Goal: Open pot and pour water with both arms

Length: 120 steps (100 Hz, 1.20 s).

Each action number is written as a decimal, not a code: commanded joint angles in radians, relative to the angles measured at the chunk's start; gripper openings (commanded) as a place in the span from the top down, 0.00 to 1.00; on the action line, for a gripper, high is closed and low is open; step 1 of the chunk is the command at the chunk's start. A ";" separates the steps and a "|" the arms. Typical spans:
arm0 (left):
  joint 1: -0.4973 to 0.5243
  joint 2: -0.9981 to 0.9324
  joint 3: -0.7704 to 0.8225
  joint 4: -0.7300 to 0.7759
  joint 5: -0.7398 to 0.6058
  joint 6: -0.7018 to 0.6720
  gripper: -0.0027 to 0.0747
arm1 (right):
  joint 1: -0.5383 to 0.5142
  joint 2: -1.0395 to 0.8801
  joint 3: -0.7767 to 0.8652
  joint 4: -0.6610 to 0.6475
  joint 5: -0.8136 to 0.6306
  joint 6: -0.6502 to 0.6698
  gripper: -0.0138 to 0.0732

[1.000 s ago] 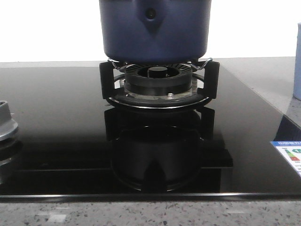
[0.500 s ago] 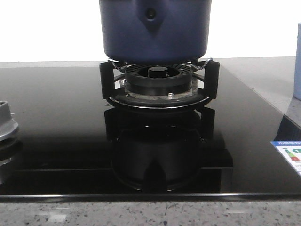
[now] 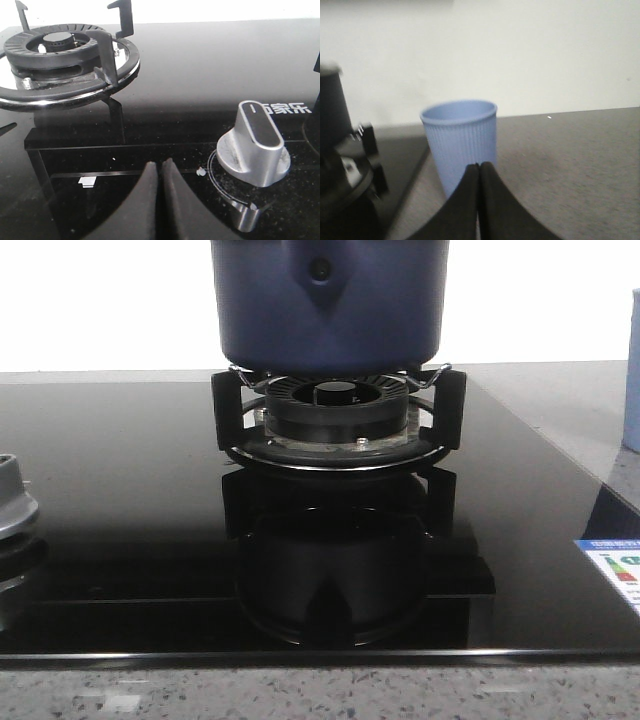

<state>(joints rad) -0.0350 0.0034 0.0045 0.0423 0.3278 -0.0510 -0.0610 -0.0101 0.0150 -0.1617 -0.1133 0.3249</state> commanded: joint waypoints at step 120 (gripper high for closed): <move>0.002 0.273 -0.383 -0.768 0.041 0.302 0.99 | 0.049 0.455 -0.717 0.175 1.069 -0.172 0.92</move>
<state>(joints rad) -0.0350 0.1710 -0.2745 -0.6899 0.3321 0.0909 -0.0361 0.3794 -0.6267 -0.0260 0.9281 0.1882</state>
